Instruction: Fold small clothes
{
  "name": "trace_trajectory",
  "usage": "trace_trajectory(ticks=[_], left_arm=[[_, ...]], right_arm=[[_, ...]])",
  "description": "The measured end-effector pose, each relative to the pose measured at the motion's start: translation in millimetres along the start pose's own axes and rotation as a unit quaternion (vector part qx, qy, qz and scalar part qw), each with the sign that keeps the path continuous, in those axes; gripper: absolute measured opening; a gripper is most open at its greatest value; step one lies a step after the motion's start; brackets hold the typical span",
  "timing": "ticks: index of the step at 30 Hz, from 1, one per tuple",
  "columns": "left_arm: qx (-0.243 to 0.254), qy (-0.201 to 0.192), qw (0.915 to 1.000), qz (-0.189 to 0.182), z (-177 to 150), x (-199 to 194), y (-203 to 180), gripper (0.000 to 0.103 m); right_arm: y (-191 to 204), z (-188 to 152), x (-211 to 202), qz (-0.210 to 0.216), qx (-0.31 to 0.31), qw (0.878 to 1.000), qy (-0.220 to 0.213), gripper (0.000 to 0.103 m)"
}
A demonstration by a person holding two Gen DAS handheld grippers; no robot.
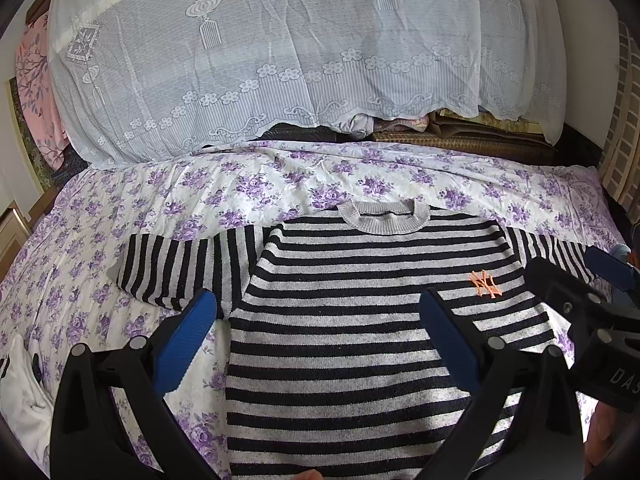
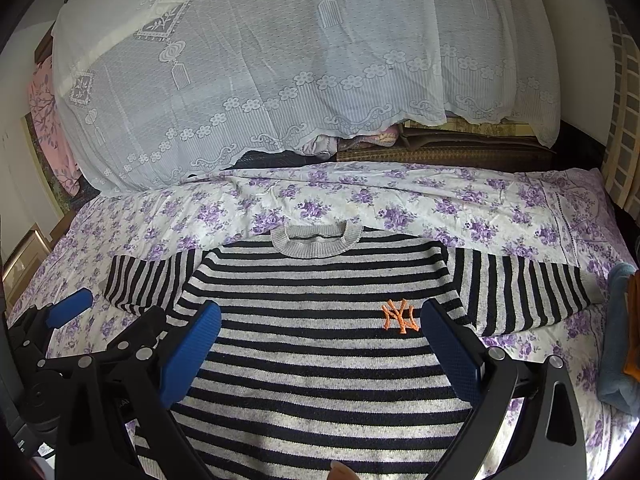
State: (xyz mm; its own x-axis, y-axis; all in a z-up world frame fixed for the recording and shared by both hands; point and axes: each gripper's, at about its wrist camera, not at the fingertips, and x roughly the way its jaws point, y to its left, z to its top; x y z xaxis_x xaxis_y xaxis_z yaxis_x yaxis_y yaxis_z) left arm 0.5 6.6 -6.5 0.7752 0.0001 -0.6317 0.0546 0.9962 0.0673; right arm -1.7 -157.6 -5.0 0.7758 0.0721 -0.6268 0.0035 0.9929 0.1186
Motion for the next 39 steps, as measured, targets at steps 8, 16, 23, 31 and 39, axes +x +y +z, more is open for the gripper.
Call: trace_trajectory(ticks=[8,16,23,31,39], left_arm=[[0.0,0.001,1.0,0.0,0,0,0,0.099],[0.001,0.002,1.0,0.0,-7,1,-4,0.099],[0.001,0.003,1.0,0.0,-8,1,-5,0.099],[0.001,0.004,1.0,-0.001,-7,1,-5,0.099],[0.001,0.007,1.0,-0.001,-11,3,-5,0.099]], right_arm=[[0,0,0,0.0,0.0,1.0,0.0,0.1],[2,0,0,0.0,0.0,1.0,0.0,0.1],[2,-1,-1,0.0,0.0,1.0,0.0,0.1],[2,0,0,0.0,0.0,1.0,0.0,0.1],[2,-1,0,0.001,0.0,1.0,0.0,0.1]])
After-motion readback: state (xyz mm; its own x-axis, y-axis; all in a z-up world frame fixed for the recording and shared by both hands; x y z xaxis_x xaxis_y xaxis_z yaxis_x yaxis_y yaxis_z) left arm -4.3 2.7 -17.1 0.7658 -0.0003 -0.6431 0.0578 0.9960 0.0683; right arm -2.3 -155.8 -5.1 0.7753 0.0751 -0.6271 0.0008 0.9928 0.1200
